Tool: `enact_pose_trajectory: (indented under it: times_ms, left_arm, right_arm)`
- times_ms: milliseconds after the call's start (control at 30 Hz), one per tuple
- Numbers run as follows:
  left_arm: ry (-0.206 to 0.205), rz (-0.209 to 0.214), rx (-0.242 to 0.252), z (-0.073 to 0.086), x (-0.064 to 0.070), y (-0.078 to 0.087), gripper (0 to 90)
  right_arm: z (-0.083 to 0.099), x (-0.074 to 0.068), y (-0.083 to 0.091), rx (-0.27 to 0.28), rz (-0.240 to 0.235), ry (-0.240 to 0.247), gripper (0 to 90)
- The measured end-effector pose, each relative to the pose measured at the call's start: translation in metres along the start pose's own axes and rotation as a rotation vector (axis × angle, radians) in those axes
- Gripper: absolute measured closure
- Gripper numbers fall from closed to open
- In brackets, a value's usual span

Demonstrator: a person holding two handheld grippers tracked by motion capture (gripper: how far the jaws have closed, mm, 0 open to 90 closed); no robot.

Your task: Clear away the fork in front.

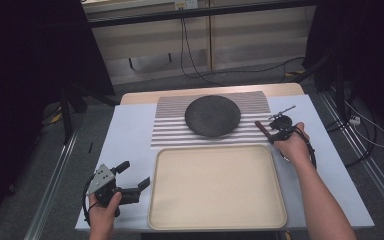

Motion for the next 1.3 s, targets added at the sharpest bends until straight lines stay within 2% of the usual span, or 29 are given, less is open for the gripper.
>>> enact_pose_trajectory:
  times_ms: [133,333,367,500,733,833,1000,1167,1300]
  left_arm:
    - [0.003,0.010,0.002,0.000,0.001,-0.001,3.3]
    - [0.006,0.006,0.005,-0.001,0.001,-0.001,3.3]
    - [-0.005,0.006,0.003,-0.001,0.001,-0.001,3.3]
    - [-0.001,0.003,0.012,-0.003,0.002,-0.002,3.3]
    - [0.008,-0.006,0.023,-0.004,0.000,-0.004,3.3]
    - [0.013,-0.010,0.031,-0.004,-0.001,-0.005,3.3]
    - [0.016,-0.013,0.034,-0.005,-0.001,-0.004,3.3]
    - [0.015,-0.015,0.026,-0.004,0.000,-0.004,3.3]
    - [0.018,-0.010,0.029,-0.004,0.001,-0.003,3.3]
  right_arm:
    - [0.002,0.004,0.000,0.014,-0.025,-0.037,78.7]
    - [0.010,0.009,0.001,0.080,-0.044,-0.084,78.8]
    - [0.011,0.009,0.002,0.085,-0.042,-0.096,78.8]
    - [0.011,0.008,0.003,0.097,-0.035,-0.081,78.9]
    - [0.014,0.008,0.005,0.131,-0.039,-0.093,78.9]
    - [0.018,0.011,0.009,0.169,-0.039,-0.086,78.9]
    - [0.025,0.018,0.022,0.245,-0.049,-0.161,78.9]
    - [0.024,0.019,0.040,0.333,-0.104,-0.201,79.0]
    - [0.023,0.011,0.054,0.401,-0.149,-0.210,78.9]
Point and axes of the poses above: each handheld gripper's, and its own axes: y roughly backward along the jaws, z roughly out of its underside, x roughly to its right, the point moved 2 cm from there along -y, roughly forward along the jaws, and after that the axes turned 15 degrees about x, right-handed, at the moved point
